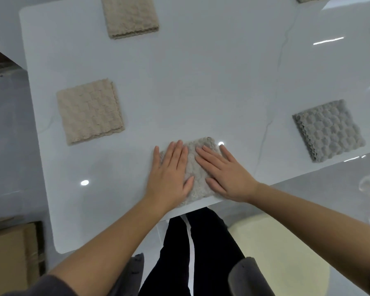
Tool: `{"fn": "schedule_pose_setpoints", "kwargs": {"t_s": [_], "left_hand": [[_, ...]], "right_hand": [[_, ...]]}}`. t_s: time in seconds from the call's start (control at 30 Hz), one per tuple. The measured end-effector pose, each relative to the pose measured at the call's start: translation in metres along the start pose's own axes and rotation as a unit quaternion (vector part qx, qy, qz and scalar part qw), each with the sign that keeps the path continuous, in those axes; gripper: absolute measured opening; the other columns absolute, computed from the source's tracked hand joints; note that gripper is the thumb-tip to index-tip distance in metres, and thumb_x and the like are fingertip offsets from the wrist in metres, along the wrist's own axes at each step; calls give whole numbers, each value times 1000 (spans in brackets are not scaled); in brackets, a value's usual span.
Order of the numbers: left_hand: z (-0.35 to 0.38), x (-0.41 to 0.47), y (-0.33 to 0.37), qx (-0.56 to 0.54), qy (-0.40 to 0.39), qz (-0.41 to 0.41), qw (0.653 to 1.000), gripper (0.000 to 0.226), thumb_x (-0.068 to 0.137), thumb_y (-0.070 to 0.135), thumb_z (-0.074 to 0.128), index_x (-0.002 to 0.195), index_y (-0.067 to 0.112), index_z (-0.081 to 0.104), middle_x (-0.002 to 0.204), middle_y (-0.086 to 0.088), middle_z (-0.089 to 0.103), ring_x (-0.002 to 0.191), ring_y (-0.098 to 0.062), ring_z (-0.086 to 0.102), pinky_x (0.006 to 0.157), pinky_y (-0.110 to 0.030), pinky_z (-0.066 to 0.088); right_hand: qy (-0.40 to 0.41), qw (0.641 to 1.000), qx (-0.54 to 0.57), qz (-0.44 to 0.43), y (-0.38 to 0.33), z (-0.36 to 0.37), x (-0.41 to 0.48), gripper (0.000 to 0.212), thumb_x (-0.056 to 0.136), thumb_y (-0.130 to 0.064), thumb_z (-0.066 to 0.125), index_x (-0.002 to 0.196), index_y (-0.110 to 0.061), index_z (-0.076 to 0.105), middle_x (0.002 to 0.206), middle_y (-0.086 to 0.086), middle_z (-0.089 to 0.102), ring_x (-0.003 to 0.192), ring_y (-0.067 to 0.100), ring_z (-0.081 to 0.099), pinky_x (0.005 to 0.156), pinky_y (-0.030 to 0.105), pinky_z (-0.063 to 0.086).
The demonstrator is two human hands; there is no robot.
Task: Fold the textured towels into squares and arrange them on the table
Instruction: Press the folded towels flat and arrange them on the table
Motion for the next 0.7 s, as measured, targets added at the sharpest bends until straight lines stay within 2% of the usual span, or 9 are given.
{"fn": "schedule_pose_setpoints", "kwargs": {"t_s": [0.1,0.23,0.3,0.37,0.43,0.53,0.7], "left_hand": [[-15,5,3,-15,0,-33,999,72,86,48,35,144,5,38,152,-15,34,142,-29,31,115,-54,4],[-29,18,23,-55,-14,-30,998,70,94,39,40,153,13,12,161,-10,3,149,-26,0,116,-48,-11],[-33,25,33,-62,-24,-34,997,70,96,37,39,153,15,7,161,-8,-4,148,-25,-5,116,-46,-12],[-36,35,44,-66,-23,-34,997,70,96,37,40,154,16,6,161,-8,-4,148,-26,-5,116,-46,-10],[-37,48,58,-58,-23,-33,998,70,96,36,40,153,17,5,161,-9,-4,148,-26,-5,117,-46,-8],[-35,74,79,-60,-37,-52,996,73,96,35,41,154,17,1,161,-10,-9,148,-27,-9,117,-47,-9],[-29,113,115,-131,-50,-116,983,78,95,39,48,154,19,-1,160,-8,-17,146,-25,-18,119,-44,-7]], "right_hand": [[27,996,56,69,13,-22,1,54,98,-35,31,148,-15,37,156,2,31,146,16,22,119,45,10],[18,989,46,142,37,-35,-1,57,96,-36,26,150,-18,33,159,4,24,148,22,17,119,45,11],[-1,988,29,154,51,-38,-2,58,95,-34,27,150,-17,33,159,6,22,148,25,14,119,49,12],[-13,986,18,166,68,-41,-4,55,96,-27,38,150,-17,32,160,6,18,149,26,10,119,52,14],[-26,985,12,171,85,-45,-7,56,96,-23,47,150,-18,31,161,6,15,149,27,8,118,53,14],[-51,986,6,161,115,-52,-11,56,95,-23,50,148,-17,33,161,9,14,149,31,7,116,54,14],[-97,988,-2,117,165,-64,-18,56,94,-19,50,148,-18,33,161,11,11,149,33,6,116,52,11]]}}
Point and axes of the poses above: each hand's wrist, its own x-axis towards the middle knuckle, its own z-axis out of the palm, y = z × x, the point moved 8 cm from there along x, towards the middle knuckle
